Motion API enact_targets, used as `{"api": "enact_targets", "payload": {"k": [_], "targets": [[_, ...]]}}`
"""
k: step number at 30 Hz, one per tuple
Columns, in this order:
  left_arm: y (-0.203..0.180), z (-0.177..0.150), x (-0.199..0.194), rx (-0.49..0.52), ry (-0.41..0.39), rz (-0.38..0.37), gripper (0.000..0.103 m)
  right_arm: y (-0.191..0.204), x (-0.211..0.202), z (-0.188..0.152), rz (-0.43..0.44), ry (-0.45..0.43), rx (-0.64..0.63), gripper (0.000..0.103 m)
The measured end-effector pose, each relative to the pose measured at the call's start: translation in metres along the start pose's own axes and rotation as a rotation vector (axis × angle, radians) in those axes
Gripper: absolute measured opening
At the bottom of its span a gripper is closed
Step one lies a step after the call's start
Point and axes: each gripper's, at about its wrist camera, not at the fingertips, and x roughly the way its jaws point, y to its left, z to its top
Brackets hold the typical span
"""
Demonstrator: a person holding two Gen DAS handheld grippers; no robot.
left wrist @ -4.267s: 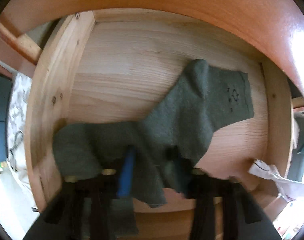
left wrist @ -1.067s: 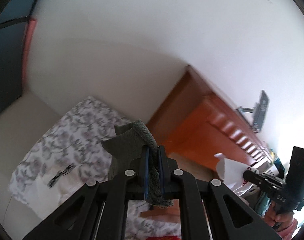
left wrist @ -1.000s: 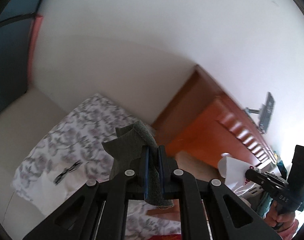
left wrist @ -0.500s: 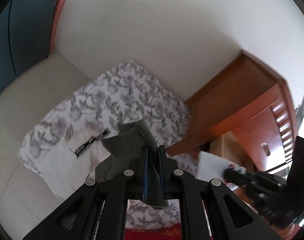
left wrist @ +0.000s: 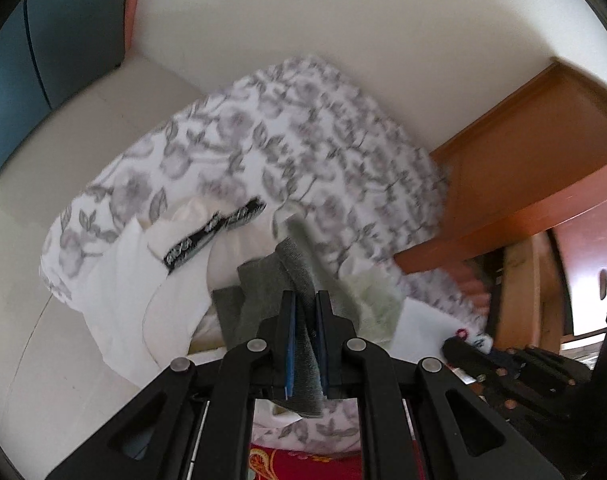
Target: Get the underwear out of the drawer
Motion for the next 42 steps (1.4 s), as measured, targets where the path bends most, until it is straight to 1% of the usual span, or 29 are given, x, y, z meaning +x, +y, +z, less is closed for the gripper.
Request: {"api": "enact_targets", "payload": {"k": [1,2,3,4,5,6,8,9,10,11,12,13,14,15,17,18,19,21,23,25,27,30,35,38,40,42], "targets": [[0.002,-0.001,0.005,-0.005,0.018,0.005,0.011,-0.002,0.004,0.000,-0.004,0.010,0.003,0.009],[0.003,-0.002,0.006,-0.008,0.027,0.006,0.018,-0.003,0.004,0.000,-0.006,0.013,0.005,0.009],[0.004,-0.002,0.008,-0.012,0.033,0.009,0.032,-0.004,0.005,0.000,-0.010,0.016,0.006,0.011],[0.005,-0.003,0.008,-0.015,0.033,0.017,0.040,-0.006,0.006,0.000,-0.013,0.019,0.009,0.016],[0.005,-0.003,0.006,-0.016,0.029,0.023,0.048,-0.007,0.006,0.000,-0.014,0.020,0.012,0.018],[0.006,-0.003,0.004,-0.015,0.020,0.025,0.048,-0.009,0.005,0.000,-0.012,0.020,0.014,0.021],[0.006,-0.003,-0.001,-0.011,0.009,0.032,0.048,-0.010,0.004,0.000,-0.010,0.019,0.015,0.022],[0.006,-0.002,-0.004,-0.011,0.001,0.036,0.051,-0.010,0.003,0.000,-0.010,0.020,0.015,0.022],[0.006,-0.002,-0.006,-0.011,-0.006,0.040,0.053,-0.011,0.002,0.000,-0.007,0.021,0.015,0.022],[0.006,-0.002,-0.008,-0.014,-0.014,0.046,0.063,-0.010,0.000,0.000,-0.002,0.020,0.014,0.024],[0.007,-0.002,-0.012,-0.020,-0.026,0.054,0.072,-0.009,-0.001,0.000,0.001,0.018,0.012,0.034],[0.008,-0.002,-0.014,-0.027,-0.035,0.061,0.075,-0.007,-0.004,0.000,0.001,0.012,0.005,0.051],[0.009,-0.002,-0.017,-0.038,-0.045,0.074,0.077,-0.005,-0.006,0.000,-0.003,0.005,-0.004,0.059],[0.011,-0.002,-0.019,-0.047,-0.053,0.083,0.077,-0.002,-0.009,0.000,-0.007,-0.004,-0.017,0.063],[0.014,-0.003,-0.024,-0.067,-0.074,0.101,0.078,0.004,-0.016,-0.001,-0.017,-0.017,-0.049,0.063],[0.015,-0.004,-0.027,-0.074,-0.085,0.110,0.081,0.006,-0.019,-0.002,-0.020,-0.023,-0.058,0.065],[0.016,-0.004,-0.031,-0.077,-0.097,0.122,0.084,0.008,-0.023,-0.003,-0.024,-0.031,-0.066,0.068],[0.017,-0.006,-0.039,-0.071,-0.130,0.144,0.091,0.010,-0.031,-0.004,-0.028,-0.048,-0.077,0.073],[0.017,-0.007,-0.046,-0.069,-0.162,0.157,0.094,0.011,-0.041,-0.006,-0.023,-0.069,-0.079,0.080],[0.016,-0.008,-0.054,-0.069,-0.190,0.174,0.099,0.012,-0.051,-0.007,-0.022,-0.097,-0.081,0.092],[0.013,-0.009,-0.061,-0.071,-0.225,0.195,0.100,0.013,-0.062,-0.009,-0.033,-0.128,-0.087,0.103],[0.007,-0.011,-0.068,-0.057,-0.239,0.222,0.100,0.013,-0.077,-0.011,-0.045,-0.162,-0.085,0.103],[-0.003,-0.020,-0.079,-0.046,-0.259,0.223,0.100,0.005,-0.105,-0.022,-0.052,-0.214,-0.068,0.103],[-0.016,-0.027,-0.086,-0.007,-0.285,0.224,0.100,-0.006,-0.122,-0.037,-0.055,-0.242,-0.063,0.103],[-0.029,-0.033,-0.091,0.028,-0.319,0.229,0.100,-0.017,-0.133,-0.050,-0.054,-0.260,-0.044,0.103],[-0.041,-0.040,-0.097,0.058,-0.350,0.214,0.100,-0.028,-0.143,-0.064,-0.061,-0.279,-0.019,0.103]]}}
